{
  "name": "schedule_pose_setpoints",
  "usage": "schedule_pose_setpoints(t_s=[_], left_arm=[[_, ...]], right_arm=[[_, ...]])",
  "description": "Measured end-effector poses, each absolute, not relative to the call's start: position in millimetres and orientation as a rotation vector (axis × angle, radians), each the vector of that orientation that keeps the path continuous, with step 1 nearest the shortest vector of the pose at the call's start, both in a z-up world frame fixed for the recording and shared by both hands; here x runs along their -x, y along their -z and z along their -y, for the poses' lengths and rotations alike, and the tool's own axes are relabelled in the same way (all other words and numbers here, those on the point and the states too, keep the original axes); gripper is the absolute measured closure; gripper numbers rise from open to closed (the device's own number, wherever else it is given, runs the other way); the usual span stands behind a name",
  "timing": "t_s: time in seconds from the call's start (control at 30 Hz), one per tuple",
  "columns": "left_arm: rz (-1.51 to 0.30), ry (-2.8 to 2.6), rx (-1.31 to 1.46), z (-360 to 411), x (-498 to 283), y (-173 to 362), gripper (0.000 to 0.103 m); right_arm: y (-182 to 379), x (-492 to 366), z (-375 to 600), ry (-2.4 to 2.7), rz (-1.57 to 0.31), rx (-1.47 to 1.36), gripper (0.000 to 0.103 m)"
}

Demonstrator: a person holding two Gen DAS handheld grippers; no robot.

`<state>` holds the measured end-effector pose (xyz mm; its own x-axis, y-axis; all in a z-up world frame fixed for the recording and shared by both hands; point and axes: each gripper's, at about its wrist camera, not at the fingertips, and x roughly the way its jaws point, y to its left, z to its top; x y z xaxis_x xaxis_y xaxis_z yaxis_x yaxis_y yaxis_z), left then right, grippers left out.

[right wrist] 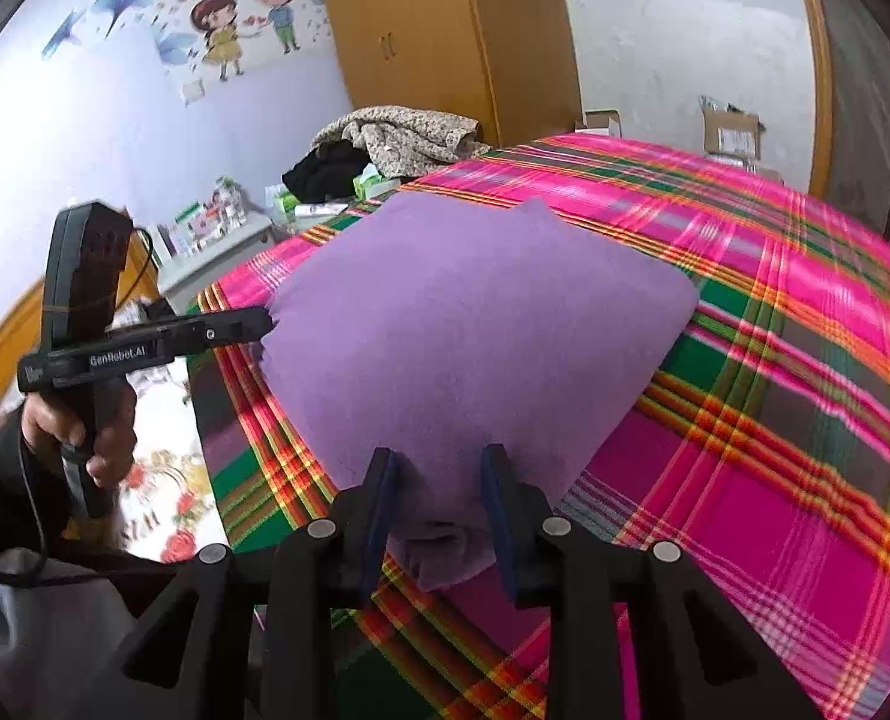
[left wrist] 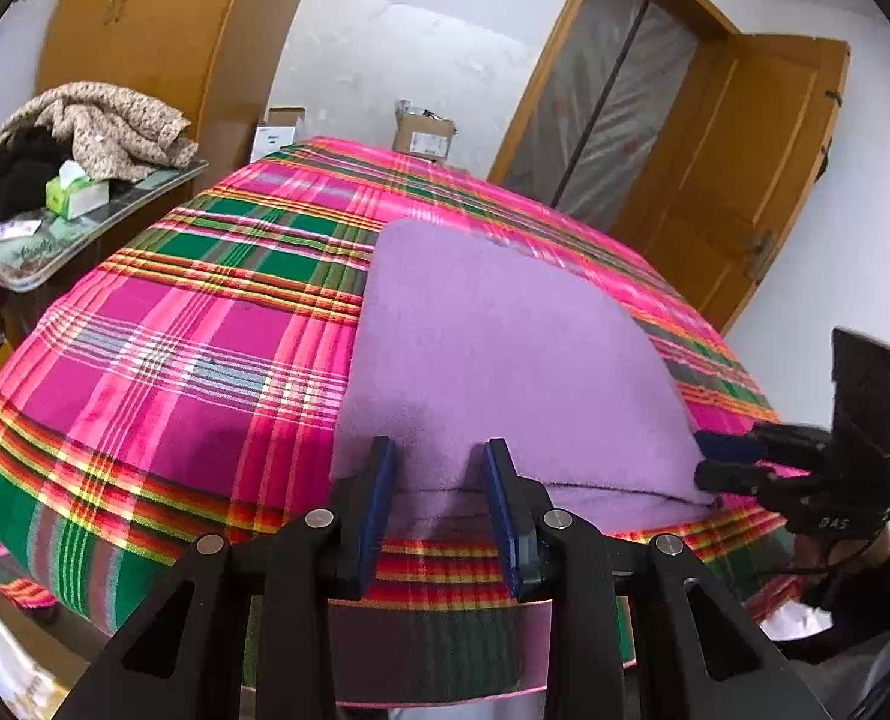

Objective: Fold clothes

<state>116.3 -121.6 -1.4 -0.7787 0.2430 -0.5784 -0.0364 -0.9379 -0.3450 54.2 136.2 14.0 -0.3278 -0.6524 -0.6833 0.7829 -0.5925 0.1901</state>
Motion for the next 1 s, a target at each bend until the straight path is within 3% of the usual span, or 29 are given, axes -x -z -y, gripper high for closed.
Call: schedule_pose_setpoints(t_s=[1.0], left_arm=[[0.39, -2.897, 1.101, 106.9, -54.7, -17.0, 0.071]], right_arm=[[-26.7, -12.4, -142.9, 2.064, -0.026, -0.965, 0.074]])
